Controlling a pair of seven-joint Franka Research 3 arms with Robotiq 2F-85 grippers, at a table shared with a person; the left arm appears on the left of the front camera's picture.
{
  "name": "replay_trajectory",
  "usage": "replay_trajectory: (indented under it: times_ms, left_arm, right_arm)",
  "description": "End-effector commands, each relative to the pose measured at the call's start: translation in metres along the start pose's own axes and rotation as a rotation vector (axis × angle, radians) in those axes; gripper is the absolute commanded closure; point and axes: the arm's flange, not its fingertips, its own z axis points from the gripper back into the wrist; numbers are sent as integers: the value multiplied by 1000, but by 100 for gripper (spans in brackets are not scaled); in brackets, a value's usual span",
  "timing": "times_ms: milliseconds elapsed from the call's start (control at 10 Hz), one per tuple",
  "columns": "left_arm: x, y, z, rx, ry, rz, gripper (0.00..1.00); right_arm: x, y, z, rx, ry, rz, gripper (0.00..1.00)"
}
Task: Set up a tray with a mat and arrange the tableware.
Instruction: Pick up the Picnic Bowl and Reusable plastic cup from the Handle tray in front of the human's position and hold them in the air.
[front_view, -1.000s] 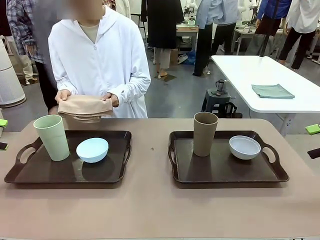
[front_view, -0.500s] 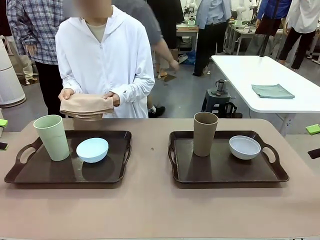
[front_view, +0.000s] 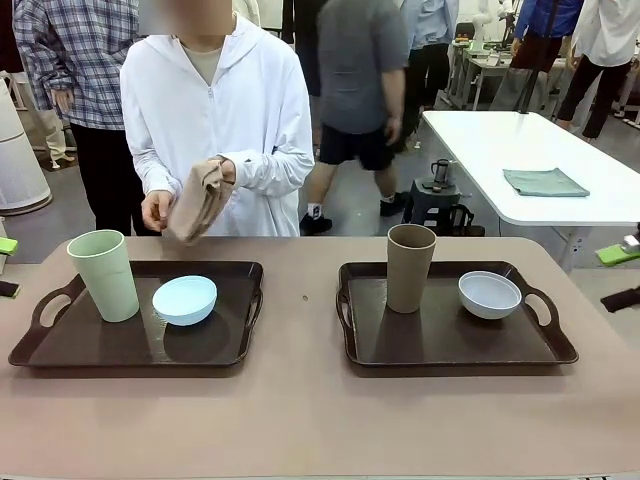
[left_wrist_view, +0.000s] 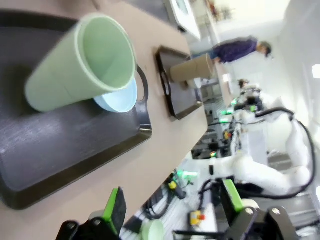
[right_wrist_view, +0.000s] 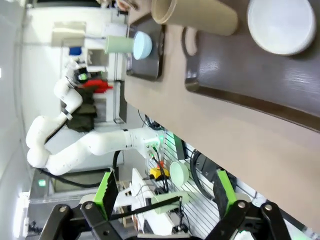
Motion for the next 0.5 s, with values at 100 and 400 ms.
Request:
replay_trajectory:
  times_ms: [100, 400]
  left_arm:
    - [-13, -75, -11, 247, 32, -338, 0]
    - [-18, -128, -28, 566, 84, -599, 0]
  right_arm:
    - [58, 78, -47, -70, 96, 25, 0]
    - [85, 143, -118, -249, 179, 29, 0]
